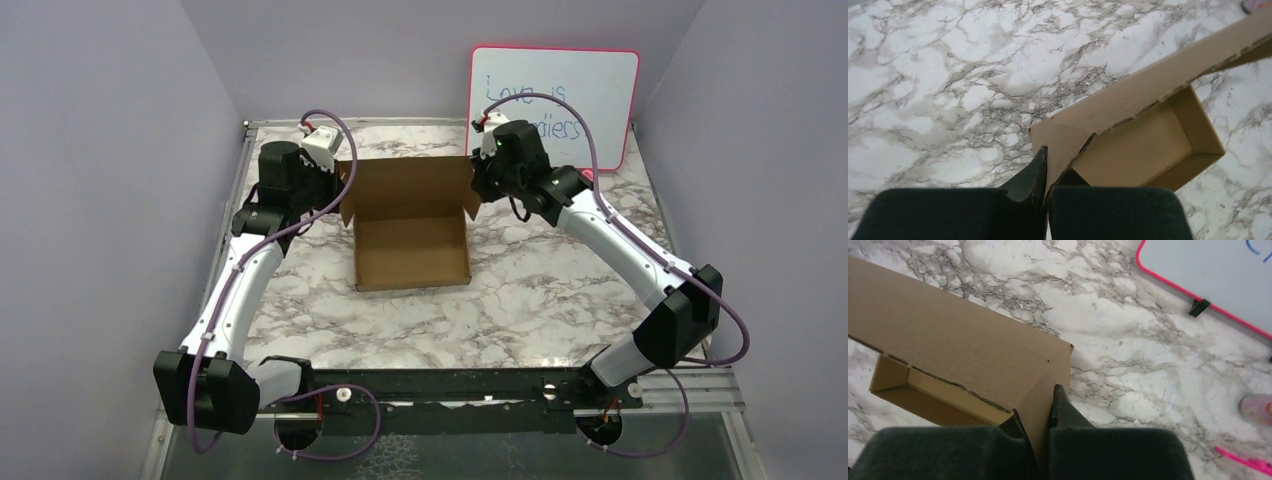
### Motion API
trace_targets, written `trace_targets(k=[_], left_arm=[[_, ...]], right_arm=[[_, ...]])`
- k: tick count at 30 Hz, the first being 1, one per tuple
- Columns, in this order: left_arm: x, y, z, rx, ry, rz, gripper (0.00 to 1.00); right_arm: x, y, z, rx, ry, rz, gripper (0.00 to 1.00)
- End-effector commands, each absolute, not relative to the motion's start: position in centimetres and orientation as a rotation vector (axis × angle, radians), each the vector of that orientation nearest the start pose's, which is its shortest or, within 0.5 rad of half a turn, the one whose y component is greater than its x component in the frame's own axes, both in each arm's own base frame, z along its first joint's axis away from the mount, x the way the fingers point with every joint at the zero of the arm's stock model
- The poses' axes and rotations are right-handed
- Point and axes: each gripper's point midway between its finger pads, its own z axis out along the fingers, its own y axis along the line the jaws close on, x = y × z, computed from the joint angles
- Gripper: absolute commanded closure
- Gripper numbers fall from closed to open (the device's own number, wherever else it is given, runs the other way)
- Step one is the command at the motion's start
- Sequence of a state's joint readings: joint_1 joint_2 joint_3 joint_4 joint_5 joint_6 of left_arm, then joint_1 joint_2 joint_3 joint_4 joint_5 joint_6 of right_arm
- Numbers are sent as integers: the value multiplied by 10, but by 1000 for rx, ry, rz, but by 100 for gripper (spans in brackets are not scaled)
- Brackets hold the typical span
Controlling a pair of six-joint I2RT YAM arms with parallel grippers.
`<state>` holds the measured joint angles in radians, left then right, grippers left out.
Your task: Fold the paper box
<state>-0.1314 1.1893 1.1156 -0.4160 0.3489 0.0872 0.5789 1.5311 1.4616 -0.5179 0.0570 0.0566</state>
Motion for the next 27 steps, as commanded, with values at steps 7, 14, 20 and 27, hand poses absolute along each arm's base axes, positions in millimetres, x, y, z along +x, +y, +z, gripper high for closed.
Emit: trace_targets(k=[7, 14, 20, 27], left_arm=[[366, -101, 256, -125, 2031, -414, 100], [369, -112, 252, -188, 2024, -389, 100], [372, -122, 246, -239, 2011, -416, 99], [372, -123, 248, -314, 1980, -418, 96]], right_arm=[[368, 229, 233, -34, 2242, 106, 99], [373, 220, 236, 179, 2233, 44, 99], [372, 221, 236, 279, 2213, 75, 97], [366, 218, 235, 321, 2179, 58, 97]])
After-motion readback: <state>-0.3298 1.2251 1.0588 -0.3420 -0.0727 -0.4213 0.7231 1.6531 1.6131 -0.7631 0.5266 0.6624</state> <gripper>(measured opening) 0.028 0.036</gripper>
